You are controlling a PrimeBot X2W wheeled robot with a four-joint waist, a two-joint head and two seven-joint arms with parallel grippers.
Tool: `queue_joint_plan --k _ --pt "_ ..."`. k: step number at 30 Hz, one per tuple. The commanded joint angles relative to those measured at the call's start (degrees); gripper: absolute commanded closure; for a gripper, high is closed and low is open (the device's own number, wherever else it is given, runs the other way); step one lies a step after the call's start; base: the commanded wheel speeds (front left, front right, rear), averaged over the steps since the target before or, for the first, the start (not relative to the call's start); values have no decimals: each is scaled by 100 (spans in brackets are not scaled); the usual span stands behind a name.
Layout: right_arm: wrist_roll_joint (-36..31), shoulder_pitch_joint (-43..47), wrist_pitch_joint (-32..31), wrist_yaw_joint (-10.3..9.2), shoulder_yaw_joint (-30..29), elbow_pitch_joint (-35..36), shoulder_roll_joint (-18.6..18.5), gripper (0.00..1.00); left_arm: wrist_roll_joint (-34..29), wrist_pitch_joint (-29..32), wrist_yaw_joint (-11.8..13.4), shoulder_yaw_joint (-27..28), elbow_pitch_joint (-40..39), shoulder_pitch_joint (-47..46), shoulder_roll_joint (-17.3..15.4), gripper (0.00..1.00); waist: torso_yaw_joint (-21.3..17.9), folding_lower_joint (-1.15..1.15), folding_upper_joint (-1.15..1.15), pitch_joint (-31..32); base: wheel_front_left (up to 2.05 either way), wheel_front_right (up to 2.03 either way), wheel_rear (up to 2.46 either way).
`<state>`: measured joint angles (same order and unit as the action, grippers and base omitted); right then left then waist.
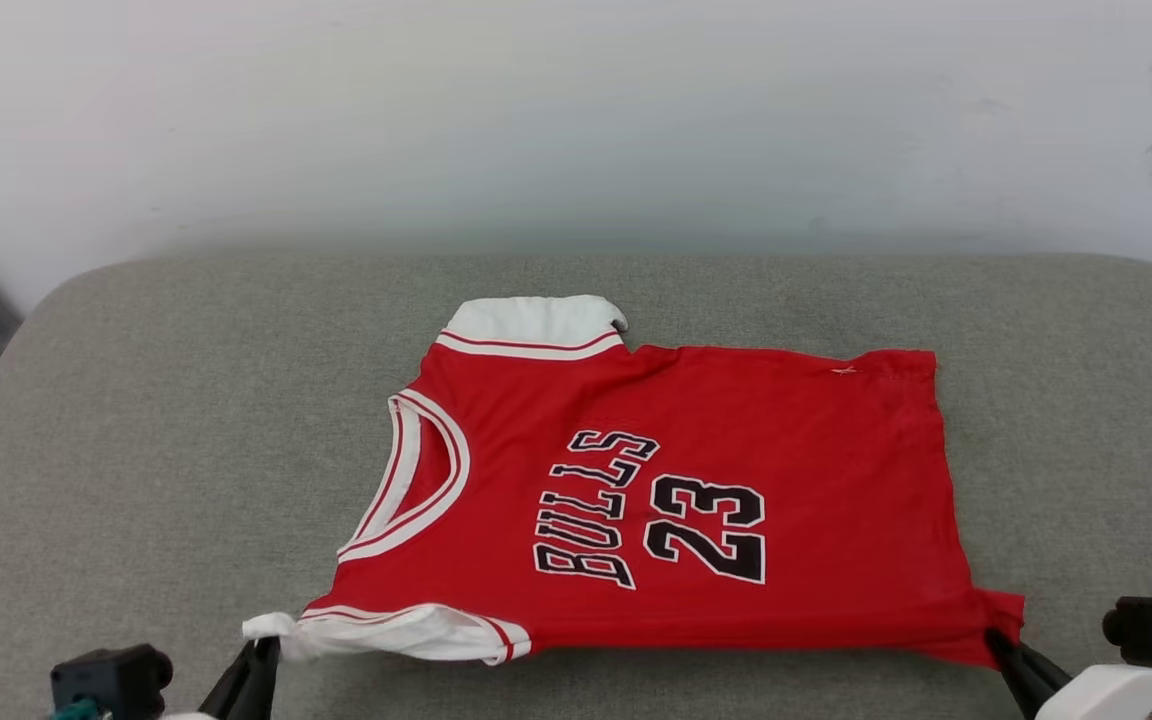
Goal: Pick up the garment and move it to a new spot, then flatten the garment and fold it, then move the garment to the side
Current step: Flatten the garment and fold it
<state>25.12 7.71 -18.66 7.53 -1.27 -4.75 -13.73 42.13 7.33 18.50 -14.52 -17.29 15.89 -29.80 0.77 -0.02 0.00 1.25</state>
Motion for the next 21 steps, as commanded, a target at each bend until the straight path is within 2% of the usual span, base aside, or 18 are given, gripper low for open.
queue_joint_plan --k 1,4,9,21 --pt "-49 66 -62 -8 -38 44 53 100 -25 8 -18 -4 -9 -111 -24 100 -7 2 0 -11 0 0 0" --pt "-232 -72 -310 -7 -104 79 189 100 -2 84 -209 -141 147 -487 24 100 -25 2 0 -68 0 0 0" --pt "-527 -594 -447 -7 -108 -165 287 100 14 -5 -669 -327 896 -1425 208 100 -128 2 0 -388 0 0 0" --pt "-808 -2006 -156 -7 243 -1451 264 100 109 -229 -1560 -548 3341 -3400 668 100 -365 2 0 -1162 0 0 0"
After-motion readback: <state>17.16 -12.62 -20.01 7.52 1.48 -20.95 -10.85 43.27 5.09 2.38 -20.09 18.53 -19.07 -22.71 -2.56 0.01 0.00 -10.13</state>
